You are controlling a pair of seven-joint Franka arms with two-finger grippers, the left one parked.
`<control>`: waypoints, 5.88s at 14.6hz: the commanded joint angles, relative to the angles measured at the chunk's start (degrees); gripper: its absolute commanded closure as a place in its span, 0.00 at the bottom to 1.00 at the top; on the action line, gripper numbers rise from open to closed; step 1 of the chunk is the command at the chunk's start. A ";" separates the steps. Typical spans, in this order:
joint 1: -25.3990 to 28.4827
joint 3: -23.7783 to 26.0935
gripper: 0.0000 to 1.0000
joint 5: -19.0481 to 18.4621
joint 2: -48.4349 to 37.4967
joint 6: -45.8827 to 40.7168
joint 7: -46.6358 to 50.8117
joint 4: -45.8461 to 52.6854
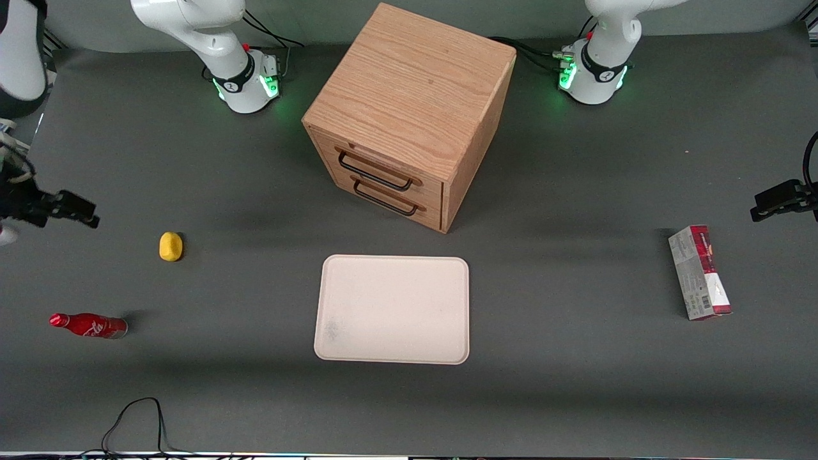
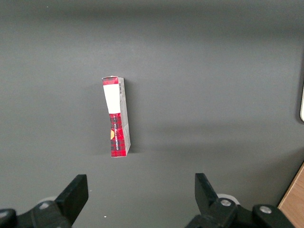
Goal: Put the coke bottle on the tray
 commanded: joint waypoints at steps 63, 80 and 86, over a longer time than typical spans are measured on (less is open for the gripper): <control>1.17 27.10 1.00 -5.73 20.41 -5.78 35.50 30.42; 7.06 30.37 1.00 -16.01 38.44 21.03 43.44 27.17; 7.85 30.37 1.00 -17.68 40.20 23.59 44.49 24.35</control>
